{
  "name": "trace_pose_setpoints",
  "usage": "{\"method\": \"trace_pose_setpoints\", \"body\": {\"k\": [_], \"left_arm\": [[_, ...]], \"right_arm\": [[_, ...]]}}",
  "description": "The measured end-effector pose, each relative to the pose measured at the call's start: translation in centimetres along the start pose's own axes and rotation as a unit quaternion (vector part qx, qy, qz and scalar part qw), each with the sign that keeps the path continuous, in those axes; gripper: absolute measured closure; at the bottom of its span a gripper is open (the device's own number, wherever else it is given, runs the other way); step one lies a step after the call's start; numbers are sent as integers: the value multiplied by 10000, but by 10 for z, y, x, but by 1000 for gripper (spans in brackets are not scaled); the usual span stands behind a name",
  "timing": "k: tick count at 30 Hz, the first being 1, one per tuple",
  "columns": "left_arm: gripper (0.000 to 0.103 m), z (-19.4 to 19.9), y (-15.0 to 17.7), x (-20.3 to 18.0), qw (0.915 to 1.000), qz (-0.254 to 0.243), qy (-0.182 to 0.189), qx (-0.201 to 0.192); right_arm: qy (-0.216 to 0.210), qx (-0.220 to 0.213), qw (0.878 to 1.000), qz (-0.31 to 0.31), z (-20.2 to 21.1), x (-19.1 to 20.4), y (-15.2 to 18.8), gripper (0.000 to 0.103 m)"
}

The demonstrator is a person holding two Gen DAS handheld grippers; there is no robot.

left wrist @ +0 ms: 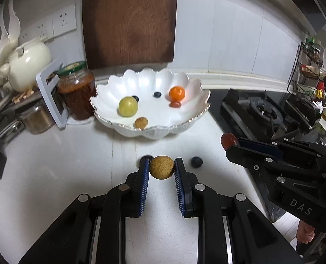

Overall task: Organize fruits
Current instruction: 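Lift both held fruits off the counter toward the bowl, then carry the golden fruit and dark red oval fruit over the white bowl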

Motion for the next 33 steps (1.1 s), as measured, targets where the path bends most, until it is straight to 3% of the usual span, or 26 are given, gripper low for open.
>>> {"method": "trace_pose_setpoints", "body": {"k": [17,33], "left_arm": [[79,21,-53,-9,9979,-109,-155,-622],[79,8,-95,-5,9969,15,-179,-771]], "right_arm": [[59,-638,9978,-174,19,-15,-46,87],[225,-820,9957,-357,8,-32,-89,87]]}}
Point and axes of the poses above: each gripper's, at about its wrist camera, not at the fingertips, and z roughly against the way its jaws point, x to its left, y to its underside, the point moved 6 cm from there along -z, roughly the way its jaws point, and after that the axes turned 15 degrees about y, right-handed, at the moved point
